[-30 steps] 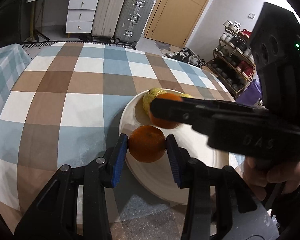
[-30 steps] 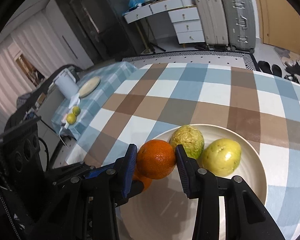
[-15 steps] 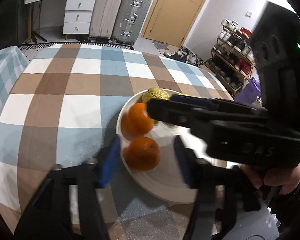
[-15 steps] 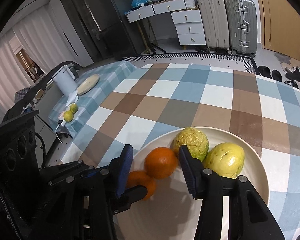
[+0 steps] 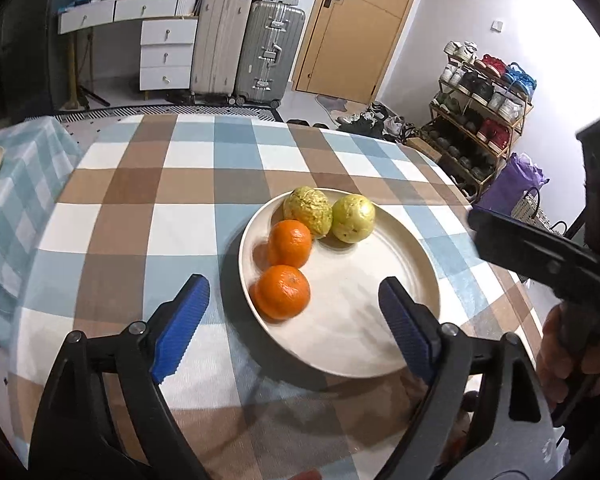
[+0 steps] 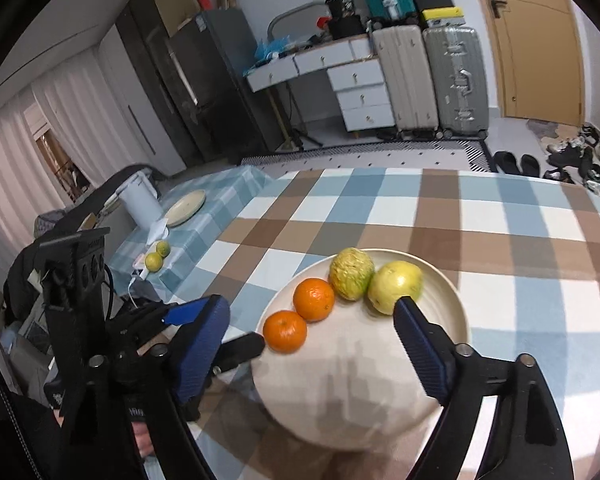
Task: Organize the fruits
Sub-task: 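Withdraw both grippers from the plate toward the remaining fruits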
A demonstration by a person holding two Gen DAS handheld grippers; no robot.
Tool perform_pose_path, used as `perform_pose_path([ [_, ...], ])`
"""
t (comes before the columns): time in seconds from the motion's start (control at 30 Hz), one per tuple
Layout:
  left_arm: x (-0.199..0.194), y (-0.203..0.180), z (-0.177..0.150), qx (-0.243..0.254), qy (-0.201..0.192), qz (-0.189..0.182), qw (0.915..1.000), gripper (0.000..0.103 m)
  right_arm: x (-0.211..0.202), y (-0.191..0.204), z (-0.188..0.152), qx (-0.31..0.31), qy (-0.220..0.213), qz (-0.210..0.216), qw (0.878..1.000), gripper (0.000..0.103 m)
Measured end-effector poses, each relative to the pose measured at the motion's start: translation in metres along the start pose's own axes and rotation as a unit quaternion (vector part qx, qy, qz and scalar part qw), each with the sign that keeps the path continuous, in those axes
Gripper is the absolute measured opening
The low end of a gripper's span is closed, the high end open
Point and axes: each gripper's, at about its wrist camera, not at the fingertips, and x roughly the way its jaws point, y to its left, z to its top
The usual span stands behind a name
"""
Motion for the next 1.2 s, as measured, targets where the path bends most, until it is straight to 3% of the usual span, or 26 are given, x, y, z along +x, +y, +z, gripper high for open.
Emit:
perform_pose_path([
  [0.13,-0.024,-0.012,-0.004,-0.001,-0.013,0.005,0.9999,0.101,-0.033,-0.002,-0.014,0.012,-0.026,-0.012,1.0,0.097],
  [0.63,-0.113,-0.075,-0.047,0.021,-0.056,0.024,0.998,0.102,-0.152,0.007,-0.092,0.018,-0.124,-0.02,0.992,0.103],
  [0.77,-0.124,-0.085,-0.075,0.015,-0.052,0.035,0.9979,0.102,-0.166,0.016,-0.117,0.007,-0.123,-0.036,0.992,0.103],
  [1.03,-0.129,-0.096,-0.138,0.001,-0.012,0.023,0.9997,0.102,-0.182,0.028,-0.157,0.002,-0.117,-0.056,0.992,0.103],
  [1.2,-0.133,-0.101,-0.155,-0.004,-0.007,0.011,0.9999,0.102,-0.188,0.04,-0.178,-0.015,-0.108,-0.071,0.991,0.103],
])
